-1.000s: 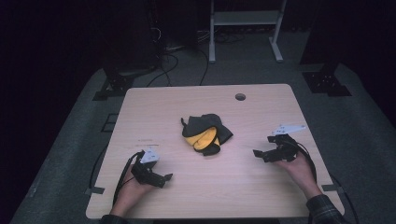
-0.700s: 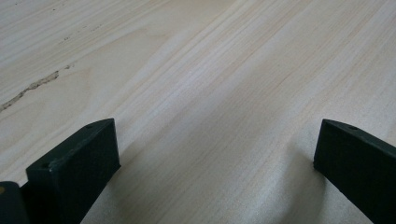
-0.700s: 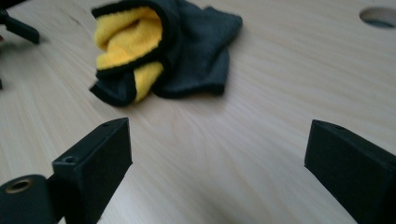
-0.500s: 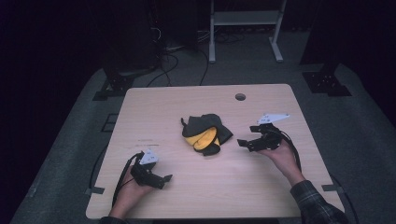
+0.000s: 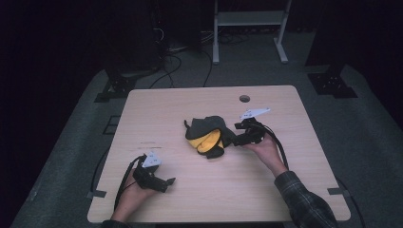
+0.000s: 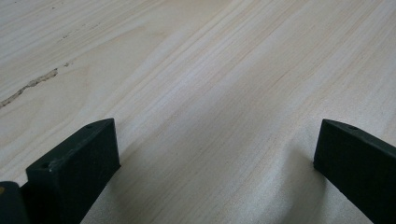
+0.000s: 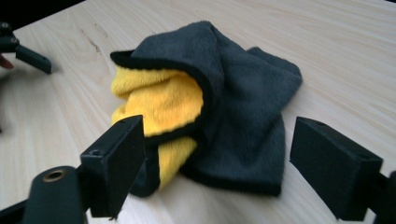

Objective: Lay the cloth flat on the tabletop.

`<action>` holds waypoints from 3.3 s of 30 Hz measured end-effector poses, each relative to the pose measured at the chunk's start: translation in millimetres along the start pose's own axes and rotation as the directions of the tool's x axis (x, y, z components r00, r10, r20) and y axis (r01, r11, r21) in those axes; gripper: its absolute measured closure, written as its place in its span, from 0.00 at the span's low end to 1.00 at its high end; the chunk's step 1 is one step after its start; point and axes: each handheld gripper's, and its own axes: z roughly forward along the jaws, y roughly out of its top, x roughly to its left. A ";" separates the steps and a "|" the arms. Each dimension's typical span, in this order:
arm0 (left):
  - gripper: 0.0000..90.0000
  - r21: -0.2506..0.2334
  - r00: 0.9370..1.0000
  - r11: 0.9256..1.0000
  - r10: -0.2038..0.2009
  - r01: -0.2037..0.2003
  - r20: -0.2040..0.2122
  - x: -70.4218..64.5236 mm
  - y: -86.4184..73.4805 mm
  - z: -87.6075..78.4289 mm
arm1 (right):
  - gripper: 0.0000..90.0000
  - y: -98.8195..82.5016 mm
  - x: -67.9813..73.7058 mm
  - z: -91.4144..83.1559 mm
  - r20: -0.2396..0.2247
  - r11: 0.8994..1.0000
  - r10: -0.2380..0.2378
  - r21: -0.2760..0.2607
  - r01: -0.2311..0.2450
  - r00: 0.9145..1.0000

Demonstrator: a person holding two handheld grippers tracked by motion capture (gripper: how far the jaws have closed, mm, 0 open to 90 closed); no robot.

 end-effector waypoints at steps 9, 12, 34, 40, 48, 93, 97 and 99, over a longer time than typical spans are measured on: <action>0.00 0.000 1.000 1.000 0.000 0.000 0.000 0.0 0.0 0.0 | 0.17 14.7 -2.1 34.1 0.004 1.000 -0.010 0.015 0.009 1.000; 0.00 0.000 1.000 1.000 0.000 0.000 0.000 0.0 0.0 0.0 | 0.15 16.9 -3.8 42.7 0.011 1.000 -0.017 0.015 0.017 1.000; 0.00 0.000 1.000 1.000 0.000 0.000 0.000 0.0 0.0 0.0 | 0.15 7.6 -10.6 85.0 -0.011 0.993 -0.025 0.113 0.026 1.000; 0.00 0.000 1.000 1.000 0.001 -0.001 0.000 0.0 -0.1 0.0 | 0.58 3.8 -13.6 81.4 -0.154 0.993 0.038 0.118 -0.019 0.987; 0.00 0.000 1.000 1.000 0.000 0.000 0.000 -0.1 -0.1 0.0 | 0.82 6.3 -7.4 75.2 -0.166 0.991 0.007 0.133 0.015 0.986; 0.22 -0.089 0.986 0.982 0.167 -0.165 0.019 -12.0 66.6 22.8 | 0.43 -64.4 37.2 -62.0 -0.228 0.978 -0.095 0.160 0.134 0.969; 0.25 -0.098 0.985 0.981 0.172 -0.170 0.015 -6.4 79.3 31.4 | 0.43 -70.4 38.4 -69.3 -0.224 0.978 -0.093 0.160 0.131 0.970; 0.26 -0.102 0.989 0.984 0.148 -0.145 0.028 -2.0 84.6 36.9 | 0.44 -72.0 38.2 -71.6 -0.222 0.979 -0.092 0.157 0.128 0.971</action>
